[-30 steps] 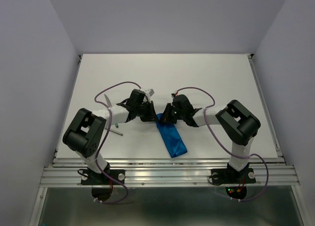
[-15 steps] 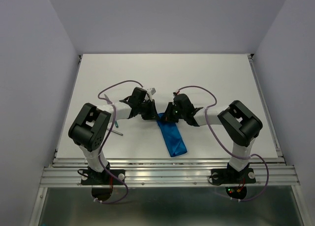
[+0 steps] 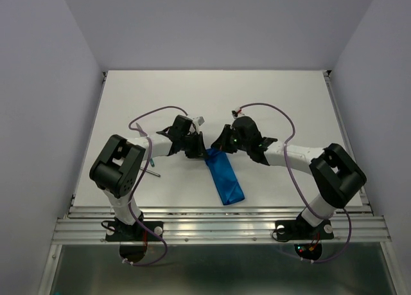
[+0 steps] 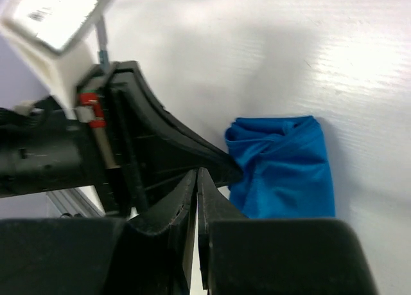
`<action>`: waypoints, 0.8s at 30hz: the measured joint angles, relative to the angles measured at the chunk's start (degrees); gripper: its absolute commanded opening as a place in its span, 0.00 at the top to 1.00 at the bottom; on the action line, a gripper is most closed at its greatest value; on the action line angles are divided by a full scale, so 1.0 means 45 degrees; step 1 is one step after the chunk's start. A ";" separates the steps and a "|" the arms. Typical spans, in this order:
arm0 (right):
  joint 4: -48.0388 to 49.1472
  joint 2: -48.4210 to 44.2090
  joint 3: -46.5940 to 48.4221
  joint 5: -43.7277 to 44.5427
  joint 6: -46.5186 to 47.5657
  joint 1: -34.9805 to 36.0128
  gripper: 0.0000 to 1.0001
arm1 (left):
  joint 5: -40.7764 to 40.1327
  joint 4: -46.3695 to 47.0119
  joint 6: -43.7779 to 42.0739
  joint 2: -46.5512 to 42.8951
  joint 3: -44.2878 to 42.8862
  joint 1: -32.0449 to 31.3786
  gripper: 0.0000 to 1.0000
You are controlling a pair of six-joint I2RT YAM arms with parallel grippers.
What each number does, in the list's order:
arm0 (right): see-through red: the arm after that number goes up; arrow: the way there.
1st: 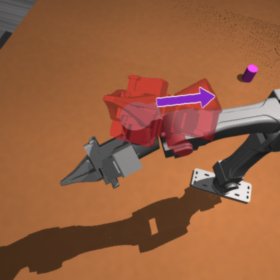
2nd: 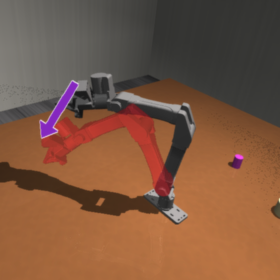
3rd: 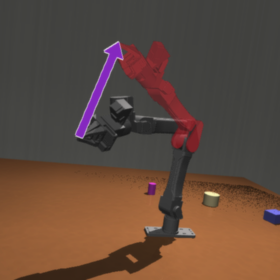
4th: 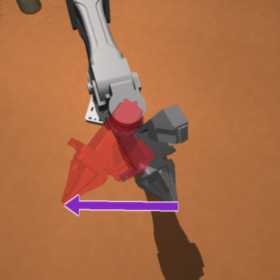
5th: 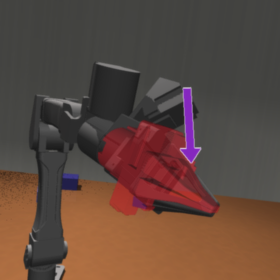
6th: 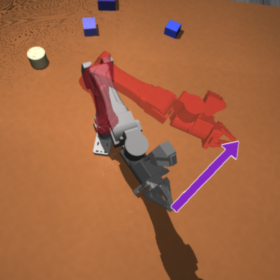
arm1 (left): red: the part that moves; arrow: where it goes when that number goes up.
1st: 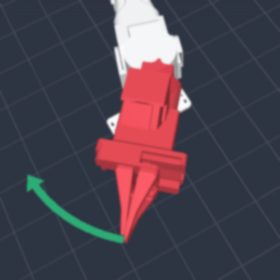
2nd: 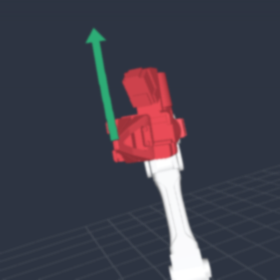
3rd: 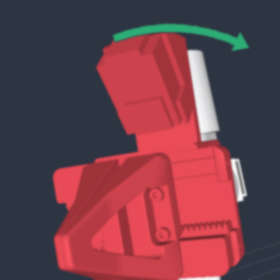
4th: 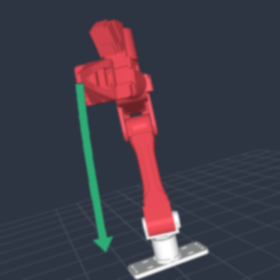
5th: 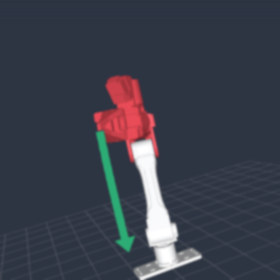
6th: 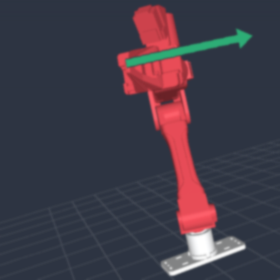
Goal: Fold the napkin into a case and place the utensils inside
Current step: Grasp the top corner of the smaller rectangle folded napkin from the folded napkin.
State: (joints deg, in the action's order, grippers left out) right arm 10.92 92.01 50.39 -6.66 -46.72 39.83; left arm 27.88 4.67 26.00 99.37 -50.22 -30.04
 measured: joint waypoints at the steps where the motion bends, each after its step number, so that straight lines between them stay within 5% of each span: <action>1: -0.0010 0.0092 -0.0063 0.0015 0.0005 0.0000 0.92 | 0.0010 -0.0019 0.0000 -0.0010 0.0000 0.0000 0.98; 14: 0.0335 0.2458 -0.0253 -0.0427 0.0058 -0.0019 0.93 | 0.0117 -0.0408 -0.0068 -0.0204 -0.0005 0.0000 0.97; 24: 0.0500 0.2395 -0.0325 -0.0423 0.0097 0.0000 0.92 | -0.0029 -0.0918 -0.0151 -0.1049 -0.0471 0.0000 0.97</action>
State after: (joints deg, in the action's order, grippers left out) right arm 13.17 102.78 48.93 -8.56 -46.28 39.83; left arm 27.75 0.54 25.32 94.65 -52.34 -30.04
